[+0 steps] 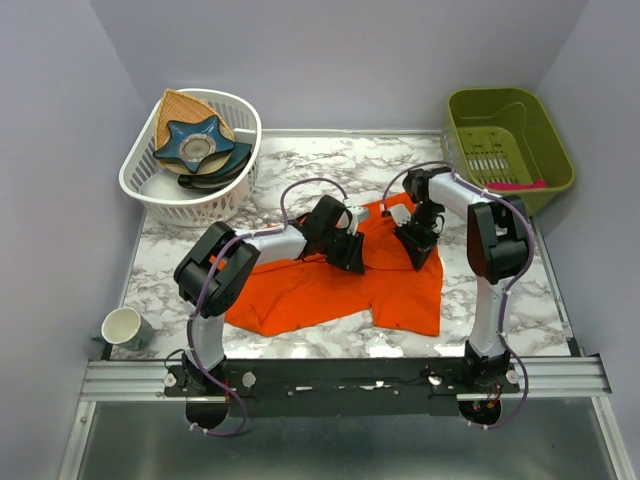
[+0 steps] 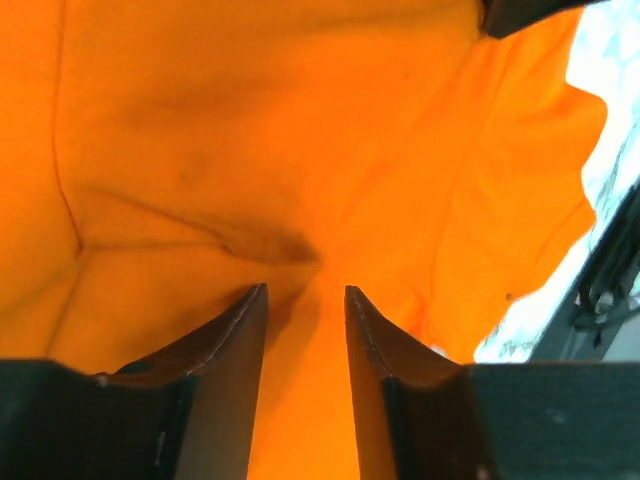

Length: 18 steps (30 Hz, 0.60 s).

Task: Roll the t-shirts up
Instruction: Fold the T-shirt at the center of the board.

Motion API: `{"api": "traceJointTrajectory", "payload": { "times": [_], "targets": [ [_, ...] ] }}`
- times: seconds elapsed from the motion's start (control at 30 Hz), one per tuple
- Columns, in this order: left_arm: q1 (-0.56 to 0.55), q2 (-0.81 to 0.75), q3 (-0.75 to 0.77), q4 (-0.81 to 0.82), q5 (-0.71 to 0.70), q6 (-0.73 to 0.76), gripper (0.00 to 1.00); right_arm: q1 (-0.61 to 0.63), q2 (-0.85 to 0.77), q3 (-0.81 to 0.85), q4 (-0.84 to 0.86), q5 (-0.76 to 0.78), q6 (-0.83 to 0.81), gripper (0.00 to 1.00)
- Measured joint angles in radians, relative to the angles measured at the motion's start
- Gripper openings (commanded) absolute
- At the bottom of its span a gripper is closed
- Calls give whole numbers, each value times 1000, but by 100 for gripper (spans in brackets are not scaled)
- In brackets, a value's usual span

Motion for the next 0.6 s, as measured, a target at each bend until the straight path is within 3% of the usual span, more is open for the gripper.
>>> {"api": "traceJointTrajectory", "payload": {
  "times": [0.07,0.3,0.43,0.6],
  "targets": [
    [1,-23,3,-38,-7,19,52,0,0,1,-21,15,-8,34],
    [105,-189,-2,-161,4,87,48,-12,-2,122,-118,53,-58,35],
    [169,-259,-5,-153,-2,103,44,-16,-6,197,-118,56,-78,34],
    [160,-214,-24,-81,13,36,44,-19,18,251,-108,29,-73,32]
  ]
}}
